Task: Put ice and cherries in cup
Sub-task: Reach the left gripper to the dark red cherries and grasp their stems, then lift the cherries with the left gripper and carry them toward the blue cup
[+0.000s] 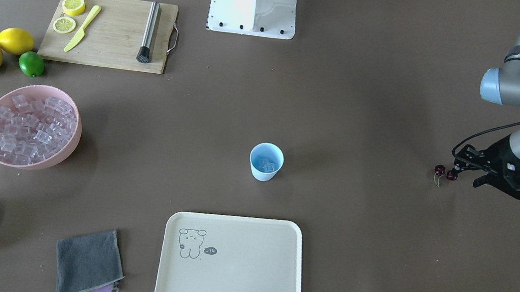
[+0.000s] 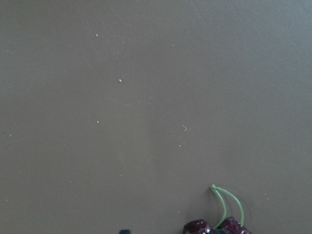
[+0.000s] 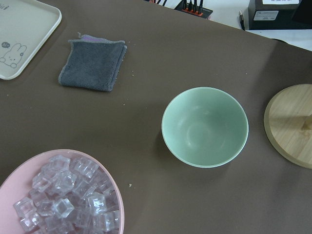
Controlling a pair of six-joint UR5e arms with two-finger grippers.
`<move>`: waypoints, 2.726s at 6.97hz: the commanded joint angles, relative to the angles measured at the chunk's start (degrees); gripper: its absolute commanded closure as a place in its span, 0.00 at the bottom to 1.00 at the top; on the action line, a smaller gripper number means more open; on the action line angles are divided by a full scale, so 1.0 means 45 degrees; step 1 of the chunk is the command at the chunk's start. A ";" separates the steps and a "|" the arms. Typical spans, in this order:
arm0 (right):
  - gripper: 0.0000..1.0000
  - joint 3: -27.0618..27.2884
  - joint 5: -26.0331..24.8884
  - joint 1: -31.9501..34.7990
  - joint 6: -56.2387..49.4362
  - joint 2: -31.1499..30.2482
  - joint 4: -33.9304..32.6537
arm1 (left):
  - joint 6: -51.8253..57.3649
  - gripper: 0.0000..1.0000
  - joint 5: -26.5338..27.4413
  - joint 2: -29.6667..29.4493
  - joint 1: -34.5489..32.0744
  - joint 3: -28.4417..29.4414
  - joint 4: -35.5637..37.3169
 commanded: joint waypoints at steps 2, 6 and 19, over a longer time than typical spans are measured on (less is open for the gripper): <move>0.00 0.0014 -0.0146 0.0059 0.0000 -0.0035 0.0000 | 0.0014 0.34 0.0027 0.0030 0.0267 0.0151 -0.0046; 0.00 0.0014 -0.0146 0.0118 -0.0020 -0.0249 0.0213 | 0.0014 0.35 0.0008 0.0069 0.0267 0.0210 -0.0026; 0.00 0.0015 -0.0225 0.0118 0.0000 -0.0347 0.0468 | -0.0025 1.00 -0.0187 -0.0223 0.0580 -0.0372 0.0051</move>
